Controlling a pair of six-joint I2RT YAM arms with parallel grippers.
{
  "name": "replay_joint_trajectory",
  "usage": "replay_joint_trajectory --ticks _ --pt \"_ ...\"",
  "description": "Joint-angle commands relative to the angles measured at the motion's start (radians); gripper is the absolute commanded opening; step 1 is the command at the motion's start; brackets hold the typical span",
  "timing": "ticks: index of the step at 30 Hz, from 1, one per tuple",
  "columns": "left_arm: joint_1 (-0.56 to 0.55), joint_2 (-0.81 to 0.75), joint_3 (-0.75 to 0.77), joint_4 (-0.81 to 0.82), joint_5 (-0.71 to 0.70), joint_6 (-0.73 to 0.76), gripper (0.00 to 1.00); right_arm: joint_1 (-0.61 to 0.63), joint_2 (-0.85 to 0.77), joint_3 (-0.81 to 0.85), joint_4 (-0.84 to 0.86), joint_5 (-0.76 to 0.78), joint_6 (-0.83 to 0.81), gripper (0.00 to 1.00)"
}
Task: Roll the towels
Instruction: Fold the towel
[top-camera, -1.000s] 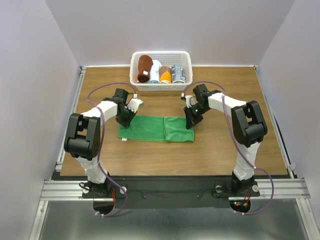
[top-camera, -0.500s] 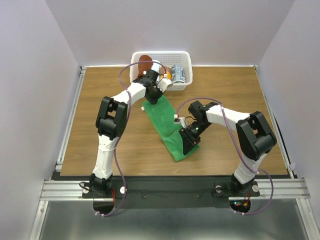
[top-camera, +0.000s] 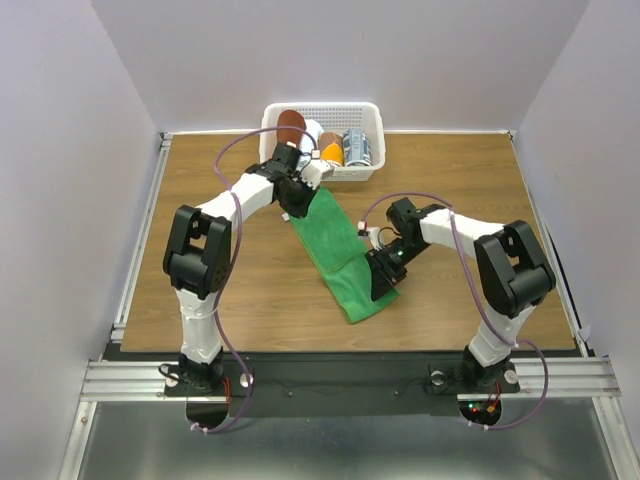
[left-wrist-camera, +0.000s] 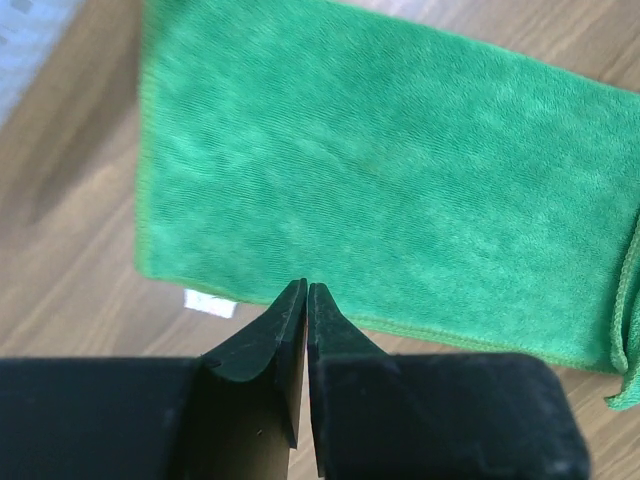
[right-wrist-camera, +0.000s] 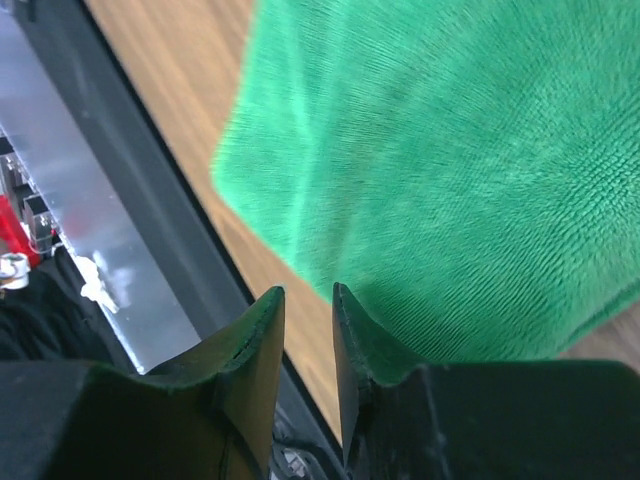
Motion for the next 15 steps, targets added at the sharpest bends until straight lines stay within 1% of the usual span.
replay_joint_trajectory --ticks 1,4,10,15 --pt "-0.007 0.010 -0.057 0.024 0.038 -0.044 0.16 -0.002 0.023 -0.036 0.090 0.000 0.032 0.30" --pt "-0.007 0.068 -0.033 0.029 0.058 -0.057 0.16 0.001 0.052 -0.040 0.115 -0.041 0.049 0.29" --pt "-0.014 0.162 0.084 0.015 0.069 -0.071 0.15 0.005 0.106 -0.031 0.144 -0.098 0.053 0.31" --pt "-0.034 0.237 0.182 0.012 0.058 -0.072 0.15 0.050 0.169 -0.036 0.205 -0.176 0.124 0.32"
